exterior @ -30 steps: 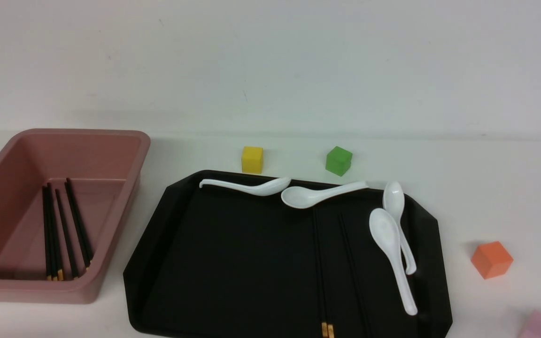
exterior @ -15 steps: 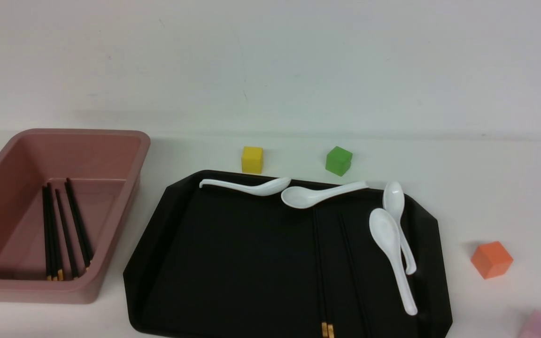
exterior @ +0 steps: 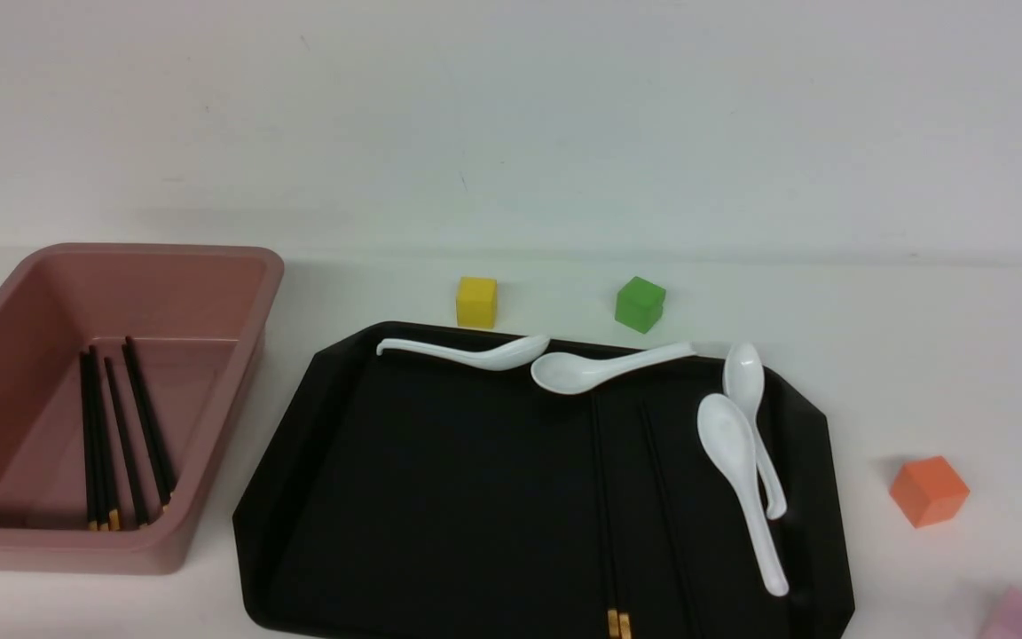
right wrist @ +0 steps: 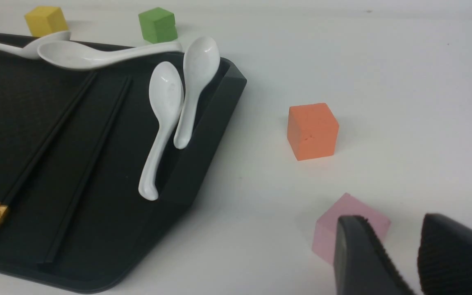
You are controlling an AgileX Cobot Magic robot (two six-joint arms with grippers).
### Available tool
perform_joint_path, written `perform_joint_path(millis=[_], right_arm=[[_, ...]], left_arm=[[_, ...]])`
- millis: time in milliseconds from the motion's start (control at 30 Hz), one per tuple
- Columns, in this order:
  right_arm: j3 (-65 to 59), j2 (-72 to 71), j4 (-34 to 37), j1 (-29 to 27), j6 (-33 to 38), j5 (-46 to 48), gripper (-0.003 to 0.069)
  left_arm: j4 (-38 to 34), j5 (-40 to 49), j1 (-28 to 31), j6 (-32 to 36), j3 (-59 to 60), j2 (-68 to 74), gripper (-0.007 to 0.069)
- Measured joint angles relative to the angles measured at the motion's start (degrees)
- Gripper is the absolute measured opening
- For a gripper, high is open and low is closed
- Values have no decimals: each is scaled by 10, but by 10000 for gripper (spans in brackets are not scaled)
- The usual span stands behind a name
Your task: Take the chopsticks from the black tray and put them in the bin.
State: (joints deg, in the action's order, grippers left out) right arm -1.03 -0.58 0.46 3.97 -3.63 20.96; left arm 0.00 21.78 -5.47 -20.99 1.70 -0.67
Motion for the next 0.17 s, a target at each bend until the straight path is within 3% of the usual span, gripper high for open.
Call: perform_joint_path(millis=[167], right_arm=[[0, 0, 0, 0, 0, 0, 239]], left_arm=[[0, 0, 0, 0, 0, 0, 61]])
